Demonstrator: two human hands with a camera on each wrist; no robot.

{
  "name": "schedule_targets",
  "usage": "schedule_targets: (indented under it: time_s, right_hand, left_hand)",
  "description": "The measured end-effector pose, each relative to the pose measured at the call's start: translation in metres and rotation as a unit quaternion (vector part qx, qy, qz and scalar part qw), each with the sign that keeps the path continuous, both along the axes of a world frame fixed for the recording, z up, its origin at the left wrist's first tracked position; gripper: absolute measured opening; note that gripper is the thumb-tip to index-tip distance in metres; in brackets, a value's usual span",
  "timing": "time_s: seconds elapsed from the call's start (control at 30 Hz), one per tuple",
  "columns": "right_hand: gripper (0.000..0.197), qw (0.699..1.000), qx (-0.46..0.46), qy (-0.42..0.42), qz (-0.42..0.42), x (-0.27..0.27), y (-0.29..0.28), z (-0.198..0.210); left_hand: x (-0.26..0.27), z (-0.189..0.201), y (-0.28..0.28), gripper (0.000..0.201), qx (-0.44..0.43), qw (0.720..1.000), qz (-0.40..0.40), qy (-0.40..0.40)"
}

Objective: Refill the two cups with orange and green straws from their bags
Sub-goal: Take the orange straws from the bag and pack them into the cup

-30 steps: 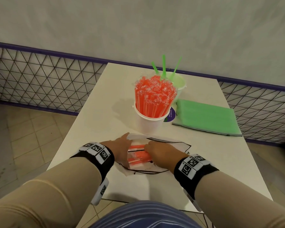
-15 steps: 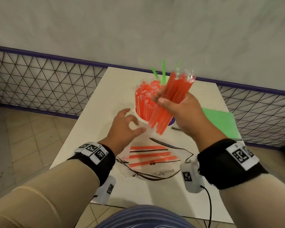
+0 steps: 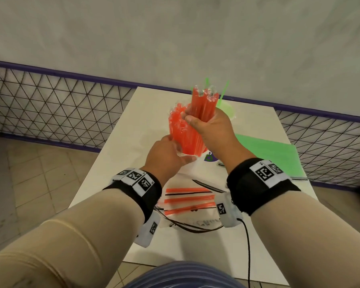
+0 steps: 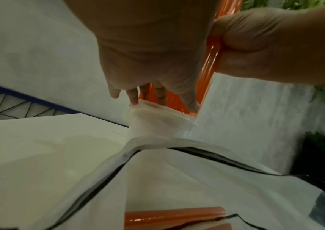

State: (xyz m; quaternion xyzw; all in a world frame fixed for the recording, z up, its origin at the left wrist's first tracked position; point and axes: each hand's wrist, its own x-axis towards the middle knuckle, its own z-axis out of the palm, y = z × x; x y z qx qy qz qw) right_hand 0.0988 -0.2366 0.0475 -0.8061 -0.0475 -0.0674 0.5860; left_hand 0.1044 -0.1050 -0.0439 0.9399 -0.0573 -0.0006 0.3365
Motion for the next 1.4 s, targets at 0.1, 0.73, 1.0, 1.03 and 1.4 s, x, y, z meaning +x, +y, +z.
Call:
schedule_targets:
  time_s: [0.1, 0.73, 1.0, 1.03, 1.4]
  right_hand:
    - [0.014, 1.000, 0.001, -0.011, -0.011, 0.005, 0.010, 0.000]
    - [0.103, 0.973, -0.110, -0.191, -0.064, 0.002, 0.009, 0.008]
    - [0.048, 0.849, -0.487, -0.204, 0.014, 0.024, 0.006, 0.025]
    - [0.047, 0.840, -0.505, -0.197, 0.018, 0.022, 0.007, 0.020]
    - [0.058, 0.752, -0.646, -0.118, 0.050, 0.001, -0.005, -0.046]
  left_hand:
    - [-0.002, 0.002, 0.000, 0.048, -0.016, 1.000, 0.006, 0.004]
    - [0.006, -0.006, -0.009, 0.040, 0.054, 0.997, 0.045, 0.013]
    - [0.009, -0.012, -0.011, 0.040, 0.081, 0.996, 0.044, -0.009]
    - [0.009, -0.014, -0.011, 0.039, 0.077, 0.996, 0.046, -0.010]
    - [-0.004, -0.017, -0.004, 0.024, 0.009, 0.999, 0.038, -0.019]
